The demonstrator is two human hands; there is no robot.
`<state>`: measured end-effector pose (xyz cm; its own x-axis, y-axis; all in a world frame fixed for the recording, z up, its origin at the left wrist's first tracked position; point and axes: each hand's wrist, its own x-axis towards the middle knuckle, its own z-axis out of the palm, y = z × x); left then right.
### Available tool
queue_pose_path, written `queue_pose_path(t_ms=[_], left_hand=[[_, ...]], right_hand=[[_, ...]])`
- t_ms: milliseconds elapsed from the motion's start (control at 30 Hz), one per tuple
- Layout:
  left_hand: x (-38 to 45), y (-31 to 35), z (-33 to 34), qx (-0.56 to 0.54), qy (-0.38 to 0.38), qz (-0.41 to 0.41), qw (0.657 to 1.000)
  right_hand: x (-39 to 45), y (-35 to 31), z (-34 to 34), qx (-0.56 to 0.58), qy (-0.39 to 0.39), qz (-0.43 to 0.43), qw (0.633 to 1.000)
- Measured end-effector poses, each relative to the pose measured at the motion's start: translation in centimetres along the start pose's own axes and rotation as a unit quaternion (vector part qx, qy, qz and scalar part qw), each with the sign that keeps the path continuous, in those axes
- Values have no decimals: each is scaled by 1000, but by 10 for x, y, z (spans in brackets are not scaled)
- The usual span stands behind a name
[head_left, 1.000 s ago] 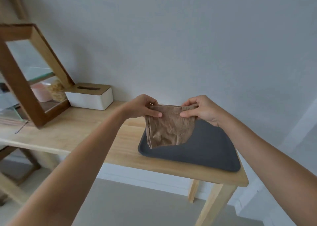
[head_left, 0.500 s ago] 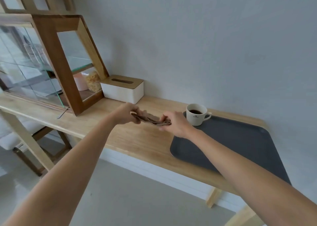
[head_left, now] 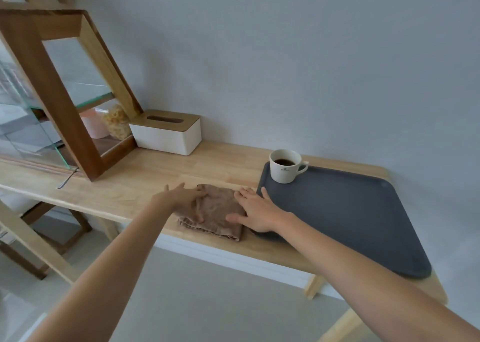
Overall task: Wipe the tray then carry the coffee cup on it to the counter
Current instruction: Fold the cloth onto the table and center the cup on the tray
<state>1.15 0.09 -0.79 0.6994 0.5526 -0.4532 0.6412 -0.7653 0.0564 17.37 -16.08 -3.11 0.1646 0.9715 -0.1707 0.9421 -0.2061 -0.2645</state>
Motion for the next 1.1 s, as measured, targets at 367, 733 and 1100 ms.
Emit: queue_pose_path(t_ms=[367,733,1100], left_hand=[[94,124,-30,-452,147,120,871],[135,149,-15,-467,245,154,836],[99,191,-14,-470,246,204,823]], right_hand=[[-15,125,-46,248,268,219,905],[2,152,-43,356,281,184,872],[-64,167,-49,344,298,186,870]])
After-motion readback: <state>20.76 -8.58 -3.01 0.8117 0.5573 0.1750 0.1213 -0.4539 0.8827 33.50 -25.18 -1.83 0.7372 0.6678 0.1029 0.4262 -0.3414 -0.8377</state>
